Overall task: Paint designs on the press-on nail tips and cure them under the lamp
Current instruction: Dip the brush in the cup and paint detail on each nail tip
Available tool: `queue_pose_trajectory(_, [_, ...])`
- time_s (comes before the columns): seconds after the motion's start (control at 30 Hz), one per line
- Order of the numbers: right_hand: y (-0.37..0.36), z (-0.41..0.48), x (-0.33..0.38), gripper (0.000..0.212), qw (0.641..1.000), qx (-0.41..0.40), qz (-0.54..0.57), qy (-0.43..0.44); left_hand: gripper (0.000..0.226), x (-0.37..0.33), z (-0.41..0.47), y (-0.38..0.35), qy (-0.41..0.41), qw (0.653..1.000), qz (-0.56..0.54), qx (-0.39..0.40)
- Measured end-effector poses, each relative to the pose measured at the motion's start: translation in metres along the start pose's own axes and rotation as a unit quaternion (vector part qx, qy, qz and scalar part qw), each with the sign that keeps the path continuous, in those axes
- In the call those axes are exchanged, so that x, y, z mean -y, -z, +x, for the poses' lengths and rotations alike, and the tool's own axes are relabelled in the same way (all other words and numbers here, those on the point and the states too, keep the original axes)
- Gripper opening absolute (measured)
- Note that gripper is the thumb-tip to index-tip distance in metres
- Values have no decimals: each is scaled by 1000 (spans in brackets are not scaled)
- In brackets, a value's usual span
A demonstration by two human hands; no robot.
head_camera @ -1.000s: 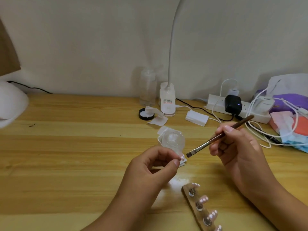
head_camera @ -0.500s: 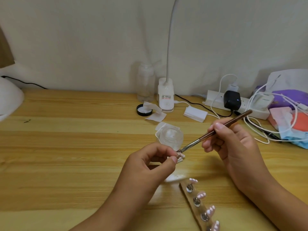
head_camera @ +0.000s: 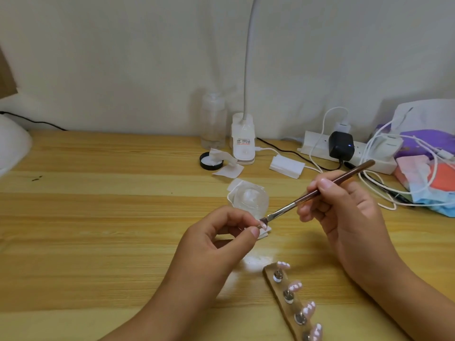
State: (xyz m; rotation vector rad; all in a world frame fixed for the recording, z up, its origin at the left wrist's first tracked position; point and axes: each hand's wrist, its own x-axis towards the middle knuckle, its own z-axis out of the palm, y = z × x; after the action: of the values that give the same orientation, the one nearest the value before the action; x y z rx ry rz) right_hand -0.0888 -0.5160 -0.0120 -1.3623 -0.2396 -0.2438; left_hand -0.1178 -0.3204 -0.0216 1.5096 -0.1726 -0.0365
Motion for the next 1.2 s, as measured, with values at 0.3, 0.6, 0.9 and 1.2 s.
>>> queue_pose_trajectory(0.3, [3,-1,4,11,998,-18,51,13,16,0,1,0,1,999,-45,-12])
queue_pose_trajectory(0.6, [0,-1,1,14,999,-3,-23,34,18,-2,0,0,18,998,-66,-13])
queue_pose_trajectory(0.9, [3,0,3,17,998,-24,50,-9,17,-1,1,0,21,998,-67,-7])
queue_pose_trajectory(1.2, [-3,-2,4,12,1000,17,17,-13,15,-3,-1,1,11,998,-58,-1])
